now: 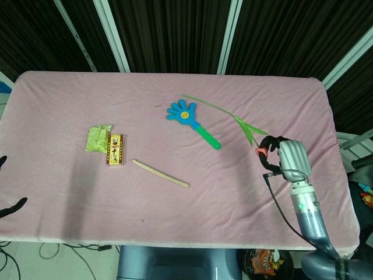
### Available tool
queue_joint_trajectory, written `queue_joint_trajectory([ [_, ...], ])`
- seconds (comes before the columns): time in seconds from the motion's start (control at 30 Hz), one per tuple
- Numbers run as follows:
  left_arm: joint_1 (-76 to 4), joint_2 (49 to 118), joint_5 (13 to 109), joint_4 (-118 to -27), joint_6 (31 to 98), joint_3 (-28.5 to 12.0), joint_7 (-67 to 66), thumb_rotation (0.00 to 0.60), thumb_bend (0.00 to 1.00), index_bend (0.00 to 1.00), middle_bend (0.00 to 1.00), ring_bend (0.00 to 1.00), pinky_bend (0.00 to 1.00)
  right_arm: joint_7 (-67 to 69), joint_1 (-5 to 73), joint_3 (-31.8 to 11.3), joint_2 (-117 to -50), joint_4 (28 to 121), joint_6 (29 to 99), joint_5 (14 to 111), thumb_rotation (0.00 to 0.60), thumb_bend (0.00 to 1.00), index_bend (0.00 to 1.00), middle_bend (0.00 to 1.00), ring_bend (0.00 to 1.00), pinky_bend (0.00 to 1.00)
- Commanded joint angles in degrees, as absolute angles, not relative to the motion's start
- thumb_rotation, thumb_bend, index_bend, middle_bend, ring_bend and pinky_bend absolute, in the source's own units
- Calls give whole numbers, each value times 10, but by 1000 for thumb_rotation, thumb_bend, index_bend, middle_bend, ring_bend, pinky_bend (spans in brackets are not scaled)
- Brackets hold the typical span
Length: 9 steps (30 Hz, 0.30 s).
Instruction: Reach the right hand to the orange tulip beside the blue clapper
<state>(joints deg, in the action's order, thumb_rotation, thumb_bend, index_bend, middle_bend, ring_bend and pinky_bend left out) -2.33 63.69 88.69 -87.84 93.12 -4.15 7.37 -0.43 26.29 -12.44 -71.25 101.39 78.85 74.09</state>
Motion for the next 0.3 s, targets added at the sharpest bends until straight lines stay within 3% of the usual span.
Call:
queue_joint_trajectory([
  [0.03,-23,638,888,-878,932,-42,73,600,0,0,0,0,0,42,211,-85,-670,1062,837,809,600,528,688,605,564,623],
  [0.3,-25,639,893,-881,930,-39,65,600,0,0,0,0,0,61,198,-80,-661,1067,833,828,600,528,688,605,564,623],
])
